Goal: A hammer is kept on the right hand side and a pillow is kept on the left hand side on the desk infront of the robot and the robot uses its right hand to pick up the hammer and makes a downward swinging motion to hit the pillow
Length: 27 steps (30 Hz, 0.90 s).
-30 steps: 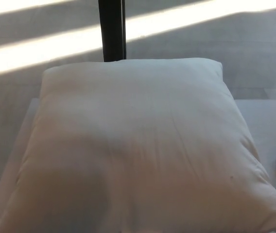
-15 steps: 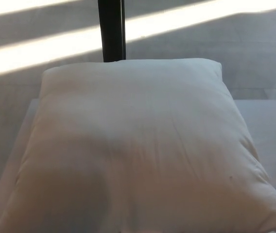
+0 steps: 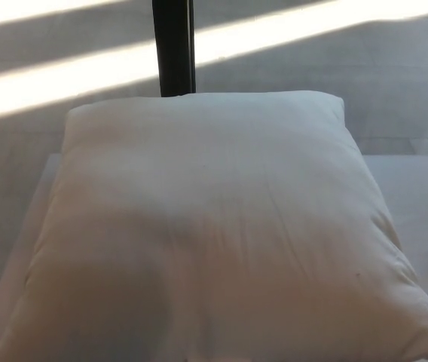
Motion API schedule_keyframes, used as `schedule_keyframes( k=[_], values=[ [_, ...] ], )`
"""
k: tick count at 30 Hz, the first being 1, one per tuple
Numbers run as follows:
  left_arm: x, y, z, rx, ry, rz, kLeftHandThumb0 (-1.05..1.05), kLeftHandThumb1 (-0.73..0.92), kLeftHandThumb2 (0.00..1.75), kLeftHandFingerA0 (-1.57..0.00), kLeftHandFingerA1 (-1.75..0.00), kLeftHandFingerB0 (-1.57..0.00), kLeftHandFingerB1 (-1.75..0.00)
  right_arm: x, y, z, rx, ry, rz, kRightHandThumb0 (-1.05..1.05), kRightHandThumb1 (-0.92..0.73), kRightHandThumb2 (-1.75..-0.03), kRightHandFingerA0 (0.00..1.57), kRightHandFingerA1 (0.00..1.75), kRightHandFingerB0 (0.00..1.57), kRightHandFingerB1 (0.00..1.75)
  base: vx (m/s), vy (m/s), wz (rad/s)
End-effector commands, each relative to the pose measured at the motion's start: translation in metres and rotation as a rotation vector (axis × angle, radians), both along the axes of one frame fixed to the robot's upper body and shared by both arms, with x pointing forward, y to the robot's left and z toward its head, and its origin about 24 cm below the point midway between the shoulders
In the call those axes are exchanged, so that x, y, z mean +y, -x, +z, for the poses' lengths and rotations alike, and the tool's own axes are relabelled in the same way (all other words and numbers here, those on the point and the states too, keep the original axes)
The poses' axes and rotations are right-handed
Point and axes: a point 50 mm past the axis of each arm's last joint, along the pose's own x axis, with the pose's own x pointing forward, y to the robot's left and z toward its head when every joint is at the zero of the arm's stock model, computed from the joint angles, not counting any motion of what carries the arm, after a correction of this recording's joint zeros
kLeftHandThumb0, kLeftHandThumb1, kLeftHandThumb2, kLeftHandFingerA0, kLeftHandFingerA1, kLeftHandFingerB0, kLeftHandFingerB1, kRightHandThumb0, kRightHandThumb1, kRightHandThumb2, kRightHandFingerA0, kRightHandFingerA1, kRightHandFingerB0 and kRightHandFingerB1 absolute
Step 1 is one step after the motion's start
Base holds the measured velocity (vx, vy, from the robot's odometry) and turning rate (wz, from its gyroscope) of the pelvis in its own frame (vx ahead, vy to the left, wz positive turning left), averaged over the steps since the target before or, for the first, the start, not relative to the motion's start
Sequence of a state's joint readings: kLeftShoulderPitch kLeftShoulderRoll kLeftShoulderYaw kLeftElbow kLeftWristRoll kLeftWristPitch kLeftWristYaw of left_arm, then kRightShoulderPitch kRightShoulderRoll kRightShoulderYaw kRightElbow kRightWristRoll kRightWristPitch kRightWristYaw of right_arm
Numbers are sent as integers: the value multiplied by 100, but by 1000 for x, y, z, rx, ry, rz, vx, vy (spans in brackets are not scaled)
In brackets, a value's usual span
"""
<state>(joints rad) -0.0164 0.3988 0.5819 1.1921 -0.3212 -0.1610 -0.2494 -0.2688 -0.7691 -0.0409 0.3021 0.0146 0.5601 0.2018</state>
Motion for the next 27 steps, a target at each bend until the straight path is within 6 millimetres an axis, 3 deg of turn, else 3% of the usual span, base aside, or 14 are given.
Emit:
schedule_keyframes(
  k=[1, 2, 5, 7, 8, 9, 10, 12, 14, 15, 19, 22, 24, 27],
  values=[
    [17, -1, 16, -35, -49, 17, -56, 62, 59, -64, -47, -62, -46, -43, 36, 37, -408, -349, -36, -99, -82, -86, 0, 0, 0, 2, 0, 0, 0],
    [17, -1, 16, -36, -52, 17, -55, 63, 59, -65, -47, -61, -46, -51, 44, 37, -462, -374, -89, -105, -72, -113, 0, 17, 0, 0, 0, 0, 0],
    [17, -1, 17, -34, -58, 9, -56, 63, 59, -66, -47, -63, -45, -67, 63, 34, -566, -363, -259, -103, -75, -116, 0, 14, 0, 0, 0, 0, 0],
    [17, 0, 17, -41, -50, 11, -56, 63, 59, -66, -47, -61, -45, -74, 74, 30, -616, -375, -356, -93, -72, -112, 0, 23, 0, 8, 0, 0, 0],
    [17, 1, 16, -37, -49, 6, -57, 63, 59, -64, -47, -60, -45, -81, 87, 20, -622, -364, -477, -87, -67, -96, 0, 14, 2, 3, 0, 0, 0],
    [17, 0, 16, -42, -45, 15, -56, 63, 60, -63, -47, -59, -45, -89, 99, 8, -599, -340, -592, -68, -76, -78, 0, 0, 0, 19, 0, 0, 0],
    [17, 0, 16, -38, -45, 18, -57, 63, 60, -64, -47, -60, -45, -92, 105, 1, -615, -353, -626, -79, -64, -92, 0, 15, 0, 5, 0, 0, 0],
    [17, 0, 16, -33, -52, 32, -56, 63, 59, -66, -47, -61, -45, -95, 119, -20, -690, -422, -767, -57, -69, -79, 0, 0, 1, 17, 0, 0, 0],
    [17, 3, 14, -39, -39, 35, -57, 61, 59, -66, -47, -62, -45, -95, 129, -37, -768, -499, -876, -59, -50, -89, 0, 30, 0, 25, 0, 0, 0],
    [17, 3, 14, -37, -40, 37, -57, 61, 59, -67, -46, -63, -45, -95, 132, -42, -784, -539, -904, -56, -67, -78, 0, 11, 2, 19, 0, 0, 0],
    [18, 5, 13, -49, -16, 73, -52, 63, 59, -64, -47, -59, -45, -91, 148, -70, -917, -753, -1062, -47, -86, -65, 0, 1, 0, 6, 0, 0, 0],
    [18, 10, 12, -38, -12, 63, -55, 63, 60, -64, -47, -59, -45, -91, 155, -79, -922, -756, -1179, -48, -83, -65, 0, 6, 0, 11, 0, 0, 0],
    [18, 10, 11, -29, -16, 70, -54, 64, 59, -63, -47, -58, -45, -88, 161, -92, -955, -819, -1205, -52, -70, -81, 0, 9, 2, 5, 0, 0, 0],
    [18, 11, 11, -34, 7, 99, -55, 60, 62, -59, -49, -52, -44, -88, 161, -95, -940, -826, -1251, -53, -81, -63, 0, 37, 0, 22, 0, 0, 0]
  ],
)
